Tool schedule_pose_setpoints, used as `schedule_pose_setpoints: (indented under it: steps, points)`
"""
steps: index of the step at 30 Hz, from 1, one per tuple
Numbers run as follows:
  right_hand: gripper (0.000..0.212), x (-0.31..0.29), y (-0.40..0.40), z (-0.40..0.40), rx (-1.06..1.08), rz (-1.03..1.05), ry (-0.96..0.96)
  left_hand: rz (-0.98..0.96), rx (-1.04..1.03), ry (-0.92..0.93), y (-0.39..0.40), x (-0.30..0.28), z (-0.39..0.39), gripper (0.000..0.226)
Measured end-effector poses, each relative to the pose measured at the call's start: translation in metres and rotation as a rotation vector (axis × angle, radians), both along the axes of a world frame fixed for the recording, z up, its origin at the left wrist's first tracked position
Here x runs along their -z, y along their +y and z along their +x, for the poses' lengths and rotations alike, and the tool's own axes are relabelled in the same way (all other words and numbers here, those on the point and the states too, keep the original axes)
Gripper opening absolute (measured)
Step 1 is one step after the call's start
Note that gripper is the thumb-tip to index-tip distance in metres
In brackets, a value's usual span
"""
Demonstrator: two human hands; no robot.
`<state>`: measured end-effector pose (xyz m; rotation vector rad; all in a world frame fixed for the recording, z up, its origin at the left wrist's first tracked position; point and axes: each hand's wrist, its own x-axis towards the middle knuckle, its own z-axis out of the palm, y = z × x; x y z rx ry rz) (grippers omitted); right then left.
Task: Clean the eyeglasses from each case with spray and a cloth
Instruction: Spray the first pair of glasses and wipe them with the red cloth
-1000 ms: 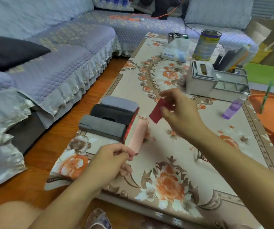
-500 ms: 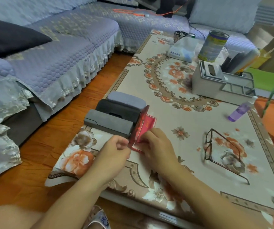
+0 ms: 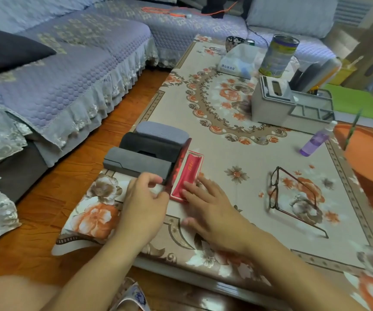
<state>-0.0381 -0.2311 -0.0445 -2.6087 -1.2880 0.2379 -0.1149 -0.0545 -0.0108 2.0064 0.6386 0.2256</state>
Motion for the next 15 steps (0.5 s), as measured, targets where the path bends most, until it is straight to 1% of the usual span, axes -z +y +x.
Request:
schedule_pose_setpoints:
  steps: [1, 2, 4, 6, 7, 9, 11, 13, 14, 15]
  points:
    - [0.067, -0.003, -0.009, -0.001, 0.008, 0.034, 0.038, 0.056, -0.005, -0.053, -0.006, -0.003, 0.0, 0.028]
    - [0.066, -0.007, -0.018, -0.003, 0.045, 0.11, 0.06, 0.108, 0.0, -0.116, -0.013, -0.007, 0.0, 0.027]
    - [0.051, -0.016, -0.041, -0.002, 0.21, 0.32, 0.049, 0.146, 0.057, -0.22, -0.028, -0.012, 0.001, 0.025]
    - [0.028, -0.024, -0.077, 0.011, 0.46, 0.453, -0.097, 0.151, 0.187, -0.242, -0.047, -0.012, 0.006, 0.024]
    - [0.028, -0.029, -0.098, 0.022, 0.599, 0.464, -0.155, 0.158, 0.266, -0.225, -0.057, -0.009, 0.01, 0.022]
    - [0.033, -0.044, -0.137, 0.044, 0.813, 0.393, -0.166, 0.196, 0.43, -0.153, -0.076, -0.003, 0.017, 0.015]
    - [0.033, -0.054, -0.171, 0.064, 0.954, 0.227, -0.063, 0.281, 0.573, -0.103, -0.098, 0.004, 0.023, 0.013]
    - [0.038, -0.051, -0.192, 0.075, 0.986, 0.103, 0.108, 0.385, 0.672, -0.099, -0.119, 0.011, 0.028, 0.024]
    - [0.04, -0.047, -0.2, 0.078, 0.971, 0.084, 0.177, 0.405, 0.699, -0.096, -0.129, 0.013, 0.029, 0.03]
    - [0.04, -0.043, -0.205, 0.08, 0.952, 0.07, 0.196, 0.41, 0.718, -0.084, -0.139, 0.016, 0.031, 0.037]
